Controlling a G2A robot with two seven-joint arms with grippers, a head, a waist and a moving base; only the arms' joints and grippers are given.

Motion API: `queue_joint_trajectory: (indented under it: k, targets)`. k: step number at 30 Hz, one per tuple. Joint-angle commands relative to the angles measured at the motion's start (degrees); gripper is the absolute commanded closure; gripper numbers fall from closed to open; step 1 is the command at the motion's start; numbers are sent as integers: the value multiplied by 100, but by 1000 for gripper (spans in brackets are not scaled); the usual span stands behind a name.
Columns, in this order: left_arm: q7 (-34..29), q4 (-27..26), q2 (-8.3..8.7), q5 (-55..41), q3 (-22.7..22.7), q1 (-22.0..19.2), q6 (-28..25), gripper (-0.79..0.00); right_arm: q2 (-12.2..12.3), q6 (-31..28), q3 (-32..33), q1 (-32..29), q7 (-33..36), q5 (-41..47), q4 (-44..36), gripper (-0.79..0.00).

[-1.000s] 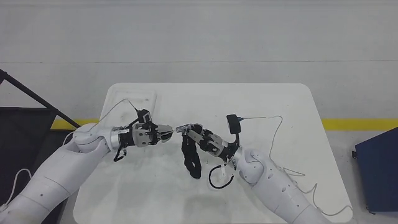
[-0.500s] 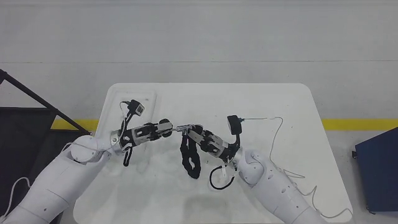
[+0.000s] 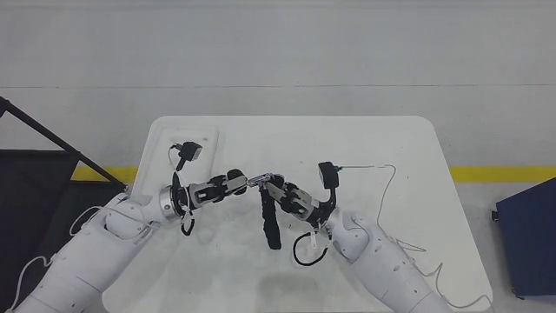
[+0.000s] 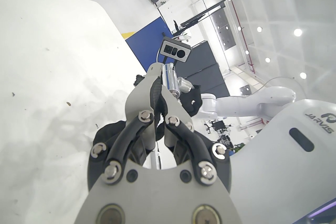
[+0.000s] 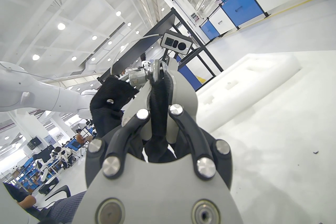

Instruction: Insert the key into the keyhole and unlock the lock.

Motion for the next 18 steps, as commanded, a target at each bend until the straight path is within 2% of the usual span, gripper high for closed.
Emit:
queue_joint_trajectory:
  k: [1, 10, 11, 12, 18]
  targets:
    - [179, 7, -18, 223, -41, 32, -37, 0, 0, 0, 20, -15, 13, -2, -10, 0]
    - [775, -8, -83, 964, -291, 152, -429, 0, -20, 0, 59, -45, 85, 27, -28, 0]
    - [862, -6, -93, 1029, -318, 175, -504, -342, -23, 0, 62, -45, 90, 28, -27, 0]
    - [953, 3, -99, 1157, -364, 179, -539, -785, -26, 0, 66, -46, 94, 29, -26, 0]
    - [1353, 143, -152, 1532, -514, 232, -550, -785, -38, 0, 113, -56, 103, 10, -18, 0]
